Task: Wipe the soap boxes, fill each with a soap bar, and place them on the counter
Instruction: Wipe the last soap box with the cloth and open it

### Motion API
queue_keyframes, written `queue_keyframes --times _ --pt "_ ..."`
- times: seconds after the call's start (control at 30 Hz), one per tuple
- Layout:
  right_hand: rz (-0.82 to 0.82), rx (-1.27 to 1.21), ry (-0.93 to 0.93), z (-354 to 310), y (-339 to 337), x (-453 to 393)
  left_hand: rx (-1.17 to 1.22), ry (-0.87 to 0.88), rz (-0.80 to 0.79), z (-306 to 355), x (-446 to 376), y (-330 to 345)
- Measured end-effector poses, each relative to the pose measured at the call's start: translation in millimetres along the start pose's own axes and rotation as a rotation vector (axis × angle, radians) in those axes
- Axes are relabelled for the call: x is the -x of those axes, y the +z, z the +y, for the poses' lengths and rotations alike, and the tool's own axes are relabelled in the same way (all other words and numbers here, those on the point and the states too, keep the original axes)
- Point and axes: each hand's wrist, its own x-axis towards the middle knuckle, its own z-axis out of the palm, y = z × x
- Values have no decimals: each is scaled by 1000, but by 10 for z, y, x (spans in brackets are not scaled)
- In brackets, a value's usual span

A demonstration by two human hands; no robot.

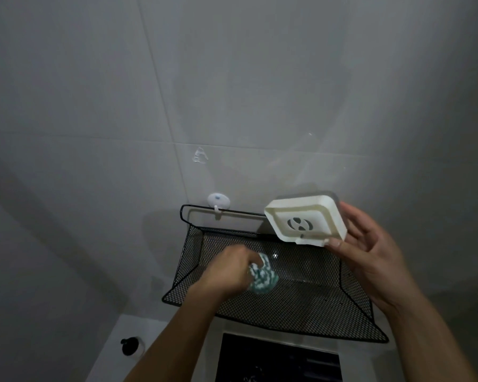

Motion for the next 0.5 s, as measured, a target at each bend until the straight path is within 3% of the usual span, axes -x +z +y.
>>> queue_keyframes --times 0.1,0.2,0.23,0.3,0.4,0.5 --pt "-36 -60 11 18 -55 7 256 21 -64 -65 -5 -57" --pt "-69 -118 19 39 -62 4 767 -64 200 -1 -3 -261" --pt "-86 -141 18 44 -55 1 960 -112 218 36 -6 -340" --pt "-129 -181 17 45 -32 -6 1247 -165 84 86 -19 -453" --pt "-174 -183 16 41 37 -23 1464 -122 -101 102 -1 -488" --pt "-189 -162 19 34 82 -36 1645 -69 -85 114 43 -506"
